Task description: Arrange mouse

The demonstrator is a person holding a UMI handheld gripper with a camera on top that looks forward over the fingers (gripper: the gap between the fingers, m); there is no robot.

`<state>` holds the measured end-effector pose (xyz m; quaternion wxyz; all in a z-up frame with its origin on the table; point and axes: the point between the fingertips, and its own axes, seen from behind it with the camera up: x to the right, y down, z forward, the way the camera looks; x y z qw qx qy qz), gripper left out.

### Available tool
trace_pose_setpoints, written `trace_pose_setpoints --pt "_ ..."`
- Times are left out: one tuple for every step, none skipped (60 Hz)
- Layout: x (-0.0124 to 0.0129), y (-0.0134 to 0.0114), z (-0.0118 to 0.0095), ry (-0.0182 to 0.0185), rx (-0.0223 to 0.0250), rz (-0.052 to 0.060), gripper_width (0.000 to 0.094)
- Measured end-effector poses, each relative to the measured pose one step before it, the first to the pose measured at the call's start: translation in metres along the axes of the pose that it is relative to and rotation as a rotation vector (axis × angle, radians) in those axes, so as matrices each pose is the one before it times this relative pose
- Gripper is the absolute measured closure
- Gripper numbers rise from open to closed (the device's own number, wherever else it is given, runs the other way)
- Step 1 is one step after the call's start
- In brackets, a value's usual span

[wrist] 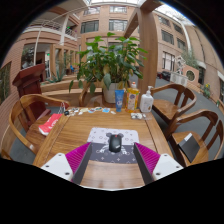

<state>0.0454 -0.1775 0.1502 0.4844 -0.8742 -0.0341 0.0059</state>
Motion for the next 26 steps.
trace_pose_setpoints --pt "-0.00048 -0.00068 -0.00679 0.00102 0.00382 -0.0011 0.0080" --pt "-0.00153 0.00005 -0.00695 0.00309 0.00338 -0.0011 0.0079" --pt "0.00116 -0.00041 -0.00700 0.00075 0.00218 -0.0025 0.0080" --pt "-0.00023 -0.00037 -0.00601 0.00142 0.00301 -0.0017 0.0083" --pt "-0.00047 0.00007 -0.00684 0.00096 0.00287 -0.0015 0.0082" --pt "-0.00038 -0.00008 -0.00584 0.00068 0.00327 -0.0014 0.0082" --pt "-0.00001 -0.00007 -0.00540 0.00061 0.00370 -0.0006 0.0083" --pt "-0.00040 -0.00022 -0.00529 0.00088 0.00407 -0.0004 0.0083" --pt "-0.00026 -0.00020 -0.00527 0.00119 0.00399 -0.0005 0.0083" --pt "-0.00026 0.00000 -0.00518 0.00009 0.00346 -0.0017 0.0083" --pt "-0.00046 0.00019 -0.00509 -0.00038 0.00283 -0.0026 0.0082" --pt "-0.00129 0.00082 -0.00353 0.00104 0.00274 -0.0031 0.0083" --pt "0.00027 0.00014 -0.00433 0.00065 0.00126 -0.0014 0.0079" --pt "-0.00011 0.00016 -0.00383 0.00017 0.00169 -0.0016 0.0082" --pt "-0.00030 0.00064 -0.00360 -0.00039 0.00153 -0.0012 0.0080" --pt "-0.00039 0.00077 -0.00368 -0.00094 0.00054 -0.0004 0.0081" --pt "-0.00061 0.00060 -0.00363 -0.00208 0.00068 0.0010 0.0082" --pt "-0.00080 0.00075 -0.00316 -0.00266 0.00018 0.0021 0.0084" --pt "-0.00078 0.00097 -0.00310 -0.00360 0.00014 0.0017 0.0083" --pt "-0.00144 0.00199 -0.00162 -0.00228 0.00023 -0.0005 0.0084" --pt "-0.00042 0.00089 -0.00310 -0.00141 -0.00115 -0.0025 0.0083" --pt "-0.00036 0.00103 -0.00095 0.00046 -0.00078 -0.0039 0.0081" --pt "-0.00023 0.00054 -0.00264 0.00088 -0.00048 -0.0055 0.0081" --pt "-0.00034 0.00031 -0.00175 -0.00042 -0.00056 -0.0043 0.0081" --pt "-0.00071 0.00023 -0.00171 -0.00227 -0.00007 -0.0027 0.0080" --pt "-0.00064 -0.00048 -0.00178 -0.00218 0.00053 -0.0016 0.0080"
